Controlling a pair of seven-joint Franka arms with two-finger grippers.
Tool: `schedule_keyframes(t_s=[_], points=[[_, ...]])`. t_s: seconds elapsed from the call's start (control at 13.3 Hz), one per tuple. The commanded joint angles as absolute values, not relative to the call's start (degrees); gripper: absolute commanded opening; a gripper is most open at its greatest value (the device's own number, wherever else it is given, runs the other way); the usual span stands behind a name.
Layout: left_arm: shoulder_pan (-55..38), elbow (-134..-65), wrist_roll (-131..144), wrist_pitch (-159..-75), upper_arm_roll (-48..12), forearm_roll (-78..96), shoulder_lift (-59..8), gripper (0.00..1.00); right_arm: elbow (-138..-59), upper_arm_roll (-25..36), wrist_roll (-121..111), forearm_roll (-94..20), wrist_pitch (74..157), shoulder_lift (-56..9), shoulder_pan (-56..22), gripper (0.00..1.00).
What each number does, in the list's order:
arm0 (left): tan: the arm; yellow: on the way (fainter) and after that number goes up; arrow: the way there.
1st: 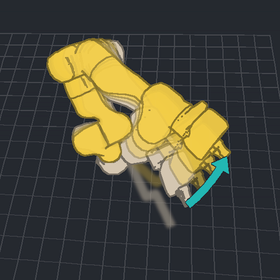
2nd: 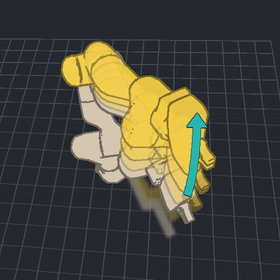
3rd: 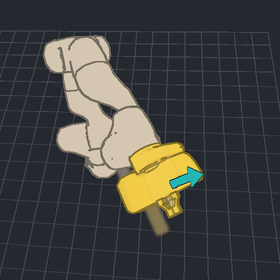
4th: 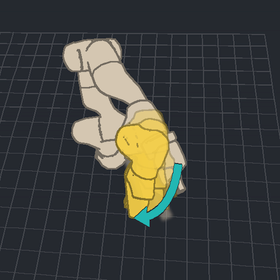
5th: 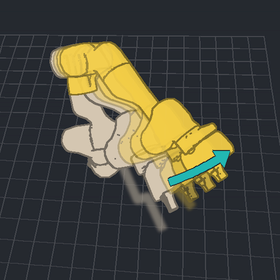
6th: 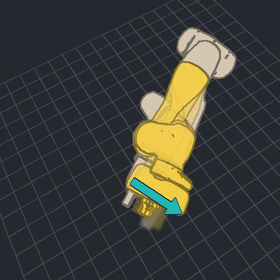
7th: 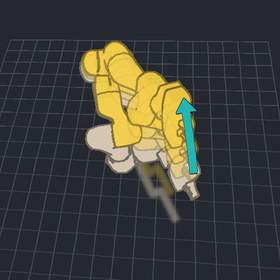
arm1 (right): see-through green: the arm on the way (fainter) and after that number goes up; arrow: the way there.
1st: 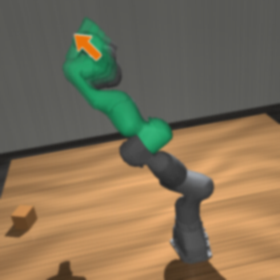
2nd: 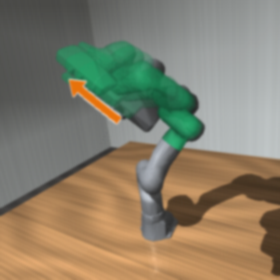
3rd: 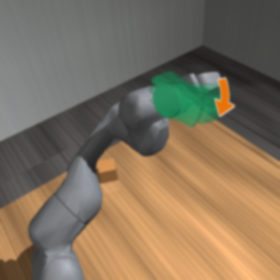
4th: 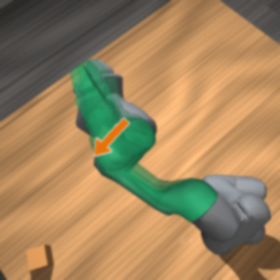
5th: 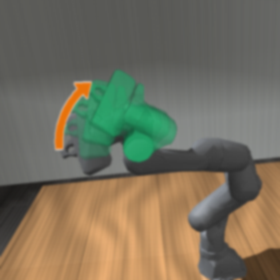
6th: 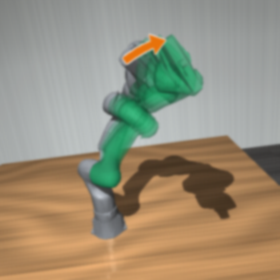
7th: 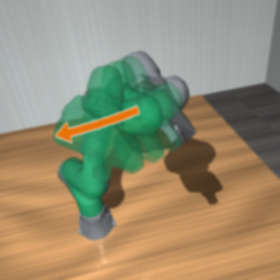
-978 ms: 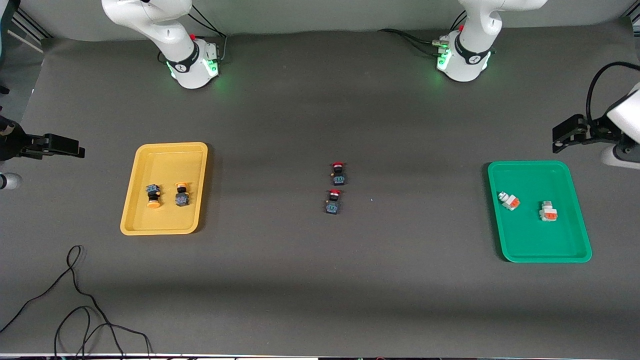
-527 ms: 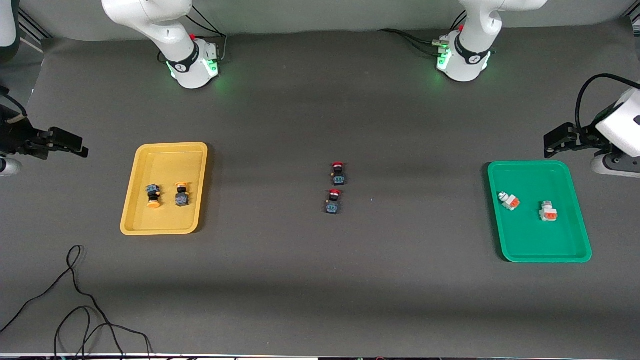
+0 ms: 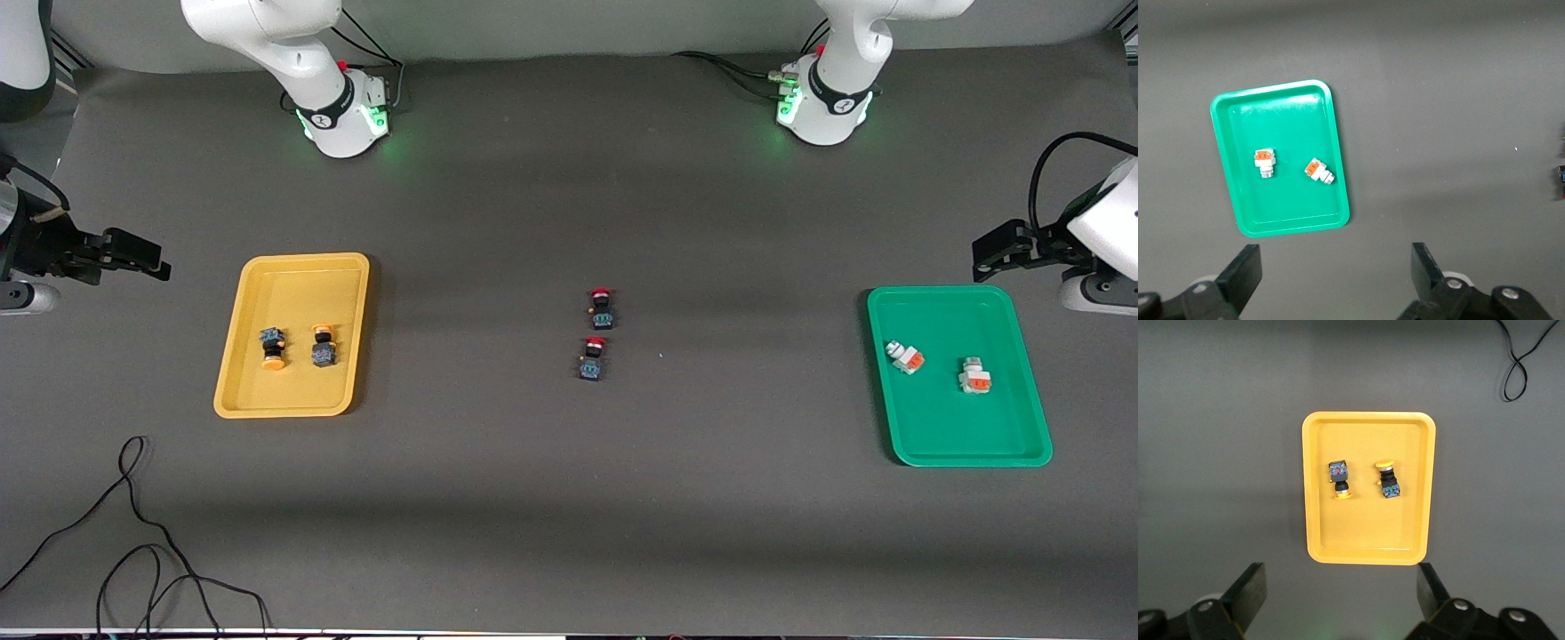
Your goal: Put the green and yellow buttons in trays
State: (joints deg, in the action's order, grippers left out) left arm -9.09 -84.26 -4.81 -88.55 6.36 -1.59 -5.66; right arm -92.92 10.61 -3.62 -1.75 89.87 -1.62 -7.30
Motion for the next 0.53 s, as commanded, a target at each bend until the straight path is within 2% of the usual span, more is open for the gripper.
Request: schedule_keyframes(t_s=[0.0, 0.45], points=[[-9.5, -85.5, -4.0, -89.9, 7.0, -1.4, -4.7, 1.0, -93.4, 10.0, -3.2, -1.1, 91.9, -1.3, -7.0, 1.0], [-9.5, -85.7, -3.2, -90.3, 6.9, -1.3, -4.7, 1.0, -93.7, 10.0, -2.9, -2.4, 93.9, -1.3, -7.0, 1.0]])
